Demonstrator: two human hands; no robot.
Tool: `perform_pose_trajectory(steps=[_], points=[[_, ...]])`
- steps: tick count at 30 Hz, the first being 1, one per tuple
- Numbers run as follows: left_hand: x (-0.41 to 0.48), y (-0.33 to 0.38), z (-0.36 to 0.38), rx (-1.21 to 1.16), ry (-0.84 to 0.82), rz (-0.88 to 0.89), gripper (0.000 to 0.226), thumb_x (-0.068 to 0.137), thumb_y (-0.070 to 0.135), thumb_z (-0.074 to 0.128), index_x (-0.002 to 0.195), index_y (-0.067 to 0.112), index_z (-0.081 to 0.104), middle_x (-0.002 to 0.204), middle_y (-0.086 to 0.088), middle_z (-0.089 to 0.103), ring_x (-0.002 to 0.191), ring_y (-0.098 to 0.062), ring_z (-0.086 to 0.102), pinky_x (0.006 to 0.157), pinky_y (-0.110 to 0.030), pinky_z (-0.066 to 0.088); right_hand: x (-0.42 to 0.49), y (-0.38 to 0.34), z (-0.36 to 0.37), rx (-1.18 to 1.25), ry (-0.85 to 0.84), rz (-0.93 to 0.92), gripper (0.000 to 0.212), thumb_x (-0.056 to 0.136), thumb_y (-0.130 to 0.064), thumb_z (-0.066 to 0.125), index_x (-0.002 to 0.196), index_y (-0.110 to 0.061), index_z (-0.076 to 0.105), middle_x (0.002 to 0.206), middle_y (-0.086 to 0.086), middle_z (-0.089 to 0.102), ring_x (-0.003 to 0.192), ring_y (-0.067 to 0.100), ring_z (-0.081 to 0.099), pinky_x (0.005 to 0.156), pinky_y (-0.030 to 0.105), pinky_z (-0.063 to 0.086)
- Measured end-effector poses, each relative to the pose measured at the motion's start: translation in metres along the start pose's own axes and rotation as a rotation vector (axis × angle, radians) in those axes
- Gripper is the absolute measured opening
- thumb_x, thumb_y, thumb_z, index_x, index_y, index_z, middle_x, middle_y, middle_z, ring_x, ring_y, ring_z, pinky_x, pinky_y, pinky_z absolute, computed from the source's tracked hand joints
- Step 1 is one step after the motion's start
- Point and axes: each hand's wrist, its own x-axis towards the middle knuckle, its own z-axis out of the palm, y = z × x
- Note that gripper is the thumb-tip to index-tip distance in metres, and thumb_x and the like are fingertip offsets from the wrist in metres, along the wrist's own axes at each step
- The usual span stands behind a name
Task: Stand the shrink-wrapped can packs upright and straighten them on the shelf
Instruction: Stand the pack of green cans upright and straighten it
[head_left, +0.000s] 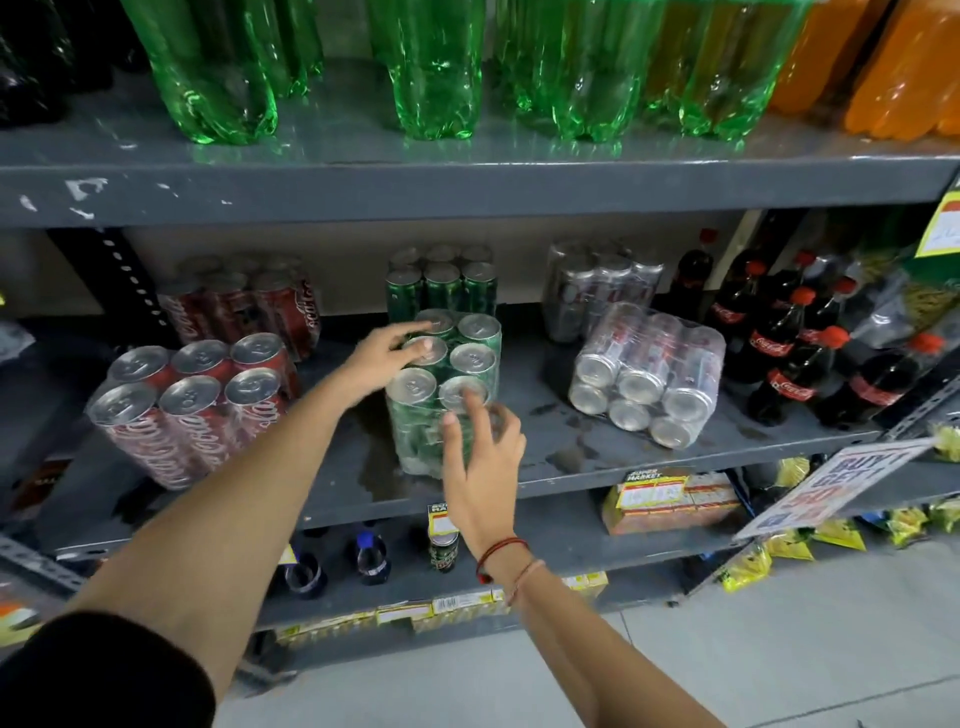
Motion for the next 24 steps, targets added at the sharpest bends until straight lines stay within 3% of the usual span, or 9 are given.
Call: perform_pose_trajectory(steps=[2,5,7,8,11,15,18,21,24], points=[[-0.008,0.003,-0.004,-0.014,0.027,-0.034,0.041,0.087,0.023,0.062,0.127,0.018,0.056,0.131,-0.011,0.058,0.124,-0.022,0.052,0.107,-0.037,0.039,0.007,0.003,-0.008,0.064,-0.003,-0.012,0.061,0.086,-0.063,0.028,0.134,-0.031,0.046,0.127,0.002,0.037,0.121,0.019,0.034,0.101,0.028,0.031],[-0.044,0.008,0.016,-0.11,0.404,-0.053,0.038,0.088,0.025,0.061,0.124,0.014,0.058,0.128,-0.009,0.058,0.121,-0.023,0.054,0.102,-0.03,0.04,0.038,0.003,-0.027,0.135,0.043,-0.029,0.052,0.091,-0.053,0.041,0.134,-0.025,0.048,0.119,0.0,0.035,0.115,0.015,0.041,0.101,0.024,0.029],[-0.078,0.019,0.048,-0.179,0.64,-0.06,0.048,0.087,0.026,0.06,0.132,0.012,0.049,0.143,-0.014,0.043,0.131,-0.028,0.042,0.107,-0.032,0.031,0.072,-0.001,-0.036,0.095,0.002,-0.038,0.05,0.092,-0.045,0.05,0.136,-0.021,0.047,0.124,0.004,0.037,0.119,0.018,0.04,0.103,0.023,0.026],[-0.093,0.025,0.068,-0.207,0.673,-0.072,0.058,0.085,0.028,0.061,0.137,0.014,0.04,0.151,-0.016,0.027,0.138,-0.03,0.03,0.111,-0.035,0.025,0.09,-0.003,-0.037,0.061,-0.061,-0.034,0.052,0.091,-0.044,0.053,0.137,-0.022,0.046,0.131,0.007,0.037,0.126,0.021,0.037,0.105,0.023,0.024],[-0.114,0.04,0.118,-0.257,0.584,-0.158,0.096,0.074,0.033,0.074,0.147,0.022,0.014,0.156,-0.018,-0.014,0.145,-0.035,0.001,0.115,-0.047,0.016,0.135,-0.013,-0.037,-0.069,-0.332,-0.02,0.063,0.085,-0.049,0.06,0.141,-0.025,0.042,0.147,0.013,0.032,0.141,0.026,0.023,0.113,0.032,0.022],[-0.098,0.045,0.131,-0.182,0.556,-0.281,0.121,0.059,0.034,0.086,0.148,0.028,0.003,0.152,-0.022,-0.026,0.141,-0.047,-0.009,0.113,-0.057,0.013,0.161,-0.022,-0.041,-0.301,-0.654,0.001,0.067,0.085,-0.053,0.058,0.143,-0.024,0.04,0.156,0.009,0.026,0.146,0.025,0.015,0.115,0.037,0.018],[-0.092,0.041,0.123,-0.171,0.558,-0.293,0.115,0.058,0.025,0.087,0.145,0.031,0.012,0.152,-0.024,-0.023,0.14,-0.051,-0.008,0.112,-0.058,0.015,0.161,-0.013,-0.041,-0.32,-0.594,-0.05,0.065,0.083,-0.049,0.063,0.14,-0.023,0.045,0.153,0.012,0.03,0.144,0.027,0.022,0.114,0.034,0.021],[-0.085,0.014,0.092,-0.146,0.476,-0.159,0.105,0.057,0.016,0.087,0.141,0.026,0.024,0.154,-0.026,-0.008,0.143,-0.043,-0.004,0.115,-0.053,0.015,0.151,0.004,-0.045,-0.255,-0.468,-0.038,0.065,0.079,-0.049,0.067,0.136,-0.023,0.05,0.143,0.011,0.034,0.137,0.027,0.033,0.112,0.027,0.024],[-0.072,-0.009,0.04,-0.03,0.267,-0.022,0.103,0.051,0.019,0.09,0.136,0.029,0.034,0.149,-0.012,0.029,0.136,-0.023,0.03,0.111,-0.04,0.029,0.131,0.013,-0.048,-0.213,-0.32,0.011,0.066,0.079,-0.055,0.064,0.135,-0.024,0.05,0.13,0.01,0.037,0.12,0.028,0.05,0.103,0.029,0.037]])
